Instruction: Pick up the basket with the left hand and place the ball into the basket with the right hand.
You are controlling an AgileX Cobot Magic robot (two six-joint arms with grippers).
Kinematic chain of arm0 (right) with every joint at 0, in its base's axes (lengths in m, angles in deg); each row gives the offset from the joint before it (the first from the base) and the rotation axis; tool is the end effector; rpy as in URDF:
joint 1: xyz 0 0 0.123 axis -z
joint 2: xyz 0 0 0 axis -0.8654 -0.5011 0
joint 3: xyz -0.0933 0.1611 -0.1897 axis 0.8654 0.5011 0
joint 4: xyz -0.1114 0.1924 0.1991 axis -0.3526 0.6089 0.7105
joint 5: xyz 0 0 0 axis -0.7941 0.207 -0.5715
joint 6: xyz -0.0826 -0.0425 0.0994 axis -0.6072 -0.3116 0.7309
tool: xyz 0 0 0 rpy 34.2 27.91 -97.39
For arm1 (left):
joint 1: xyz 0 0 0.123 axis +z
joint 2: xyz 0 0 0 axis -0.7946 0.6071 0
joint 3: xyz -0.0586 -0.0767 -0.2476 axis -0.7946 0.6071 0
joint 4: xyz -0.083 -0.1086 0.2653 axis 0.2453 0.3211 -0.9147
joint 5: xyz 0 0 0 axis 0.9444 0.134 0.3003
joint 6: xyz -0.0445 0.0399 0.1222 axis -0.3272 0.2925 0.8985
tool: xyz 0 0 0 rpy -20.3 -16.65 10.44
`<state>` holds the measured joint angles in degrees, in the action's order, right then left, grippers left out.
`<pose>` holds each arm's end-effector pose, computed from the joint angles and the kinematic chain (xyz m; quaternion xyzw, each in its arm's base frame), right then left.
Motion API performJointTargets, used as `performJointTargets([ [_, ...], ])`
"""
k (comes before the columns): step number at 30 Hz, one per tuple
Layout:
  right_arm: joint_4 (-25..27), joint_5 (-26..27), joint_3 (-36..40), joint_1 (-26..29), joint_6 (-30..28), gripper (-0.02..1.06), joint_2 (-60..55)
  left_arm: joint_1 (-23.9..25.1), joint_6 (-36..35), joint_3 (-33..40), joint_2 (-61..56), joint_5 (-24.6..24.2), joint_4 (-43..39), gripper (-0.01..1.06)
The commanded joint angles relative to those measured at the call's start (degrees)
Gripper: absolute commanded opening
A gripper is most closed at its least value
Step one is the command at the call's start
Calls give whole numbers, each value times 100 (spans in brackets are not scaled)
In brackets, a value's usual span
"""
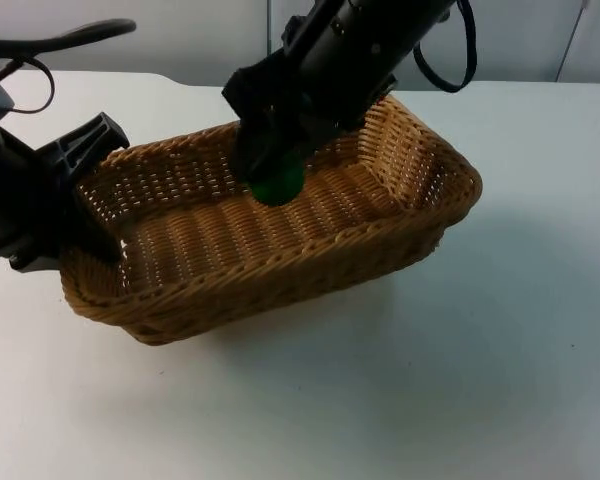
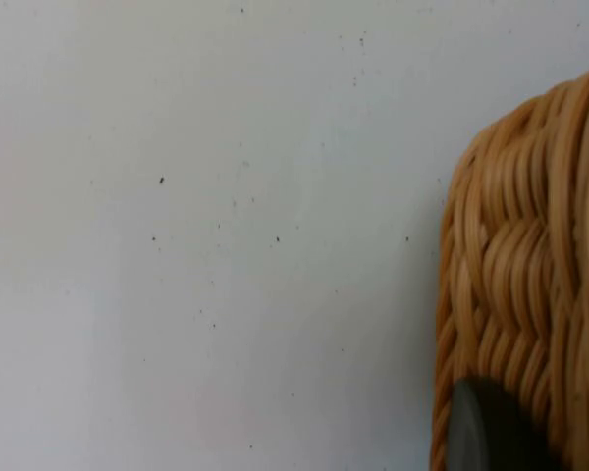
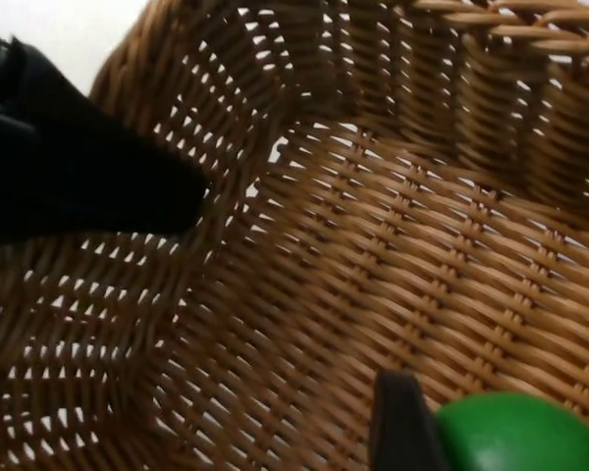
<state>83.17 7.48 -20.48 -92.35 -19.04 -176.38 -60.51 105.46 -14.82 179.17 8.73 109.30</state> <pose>0.4015 0.3143 0.1166 -0.3795 0.8854 0.2186 0.1557 0.3389 -0.1024 0.0411 -0.2241 0.9288 -0.2718 0.1150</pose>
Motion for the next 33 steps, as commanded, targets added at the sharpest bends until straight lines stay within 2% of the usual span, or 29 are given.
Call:
performJointTargets([
  [1, -8, 70, -50, -22, -17, 0, -105, 12, -30, 4, -77, -99, 113, 0],
  [9, -47, 178, -50, -22, -17, 1, -206, 12, -30, 4, -77, -99, 113, 0],
  [11, -47, 205, -50, -22, -17, 11, -206, 12, -30, 4, -77, -99, 113, 0],
  [13, -47, 264, -50, -22, -17, 30, -206, 12, -30, 4, -77, -99, 113, 0],
  [14, -47, 264, -50, -22, -17, 30, -206, 12, -30, 4, -77, -99, 113, 0],
  [17, -47, 450, -50, -22, 79, 58, -206, 12, -30, 4, -77, -99, 113, 0],
  [18, -47, 528, -50, -22, 86, 62, -206, 12, -30, 4, -77, -99, 113, 0],
  [21, -23, 635, -50, -22, 92, 65, -189, 12, -30, 4, -77, -99, 113, 0],
  [25, -145, 670, -166, -5, 269, 63, 42, 12, -30, 4, -77, -99, 113, 0],
  [27, -214, 464, -358, -5, 294, 54, 247, 12, -30, 4, -77, -99, 113, 0],
  [28, -214, 464, -358, -5, 294, 54, 247, 12, -30, 4, -77, -99, 113, 0],
  [31, -227, 123, -679, -5, 294, 17, 741, 12, -30, 4, -77, -99, 113, 0],
  [32, -227, 47, -758, -5, 294, 2, 904, 12, -30, 4, -77, -68, 113, 0],
  [33, -227, 47, -758, -5, 294, 2, 904, 12, -30, 4, -77, -68, 113, 0],
])
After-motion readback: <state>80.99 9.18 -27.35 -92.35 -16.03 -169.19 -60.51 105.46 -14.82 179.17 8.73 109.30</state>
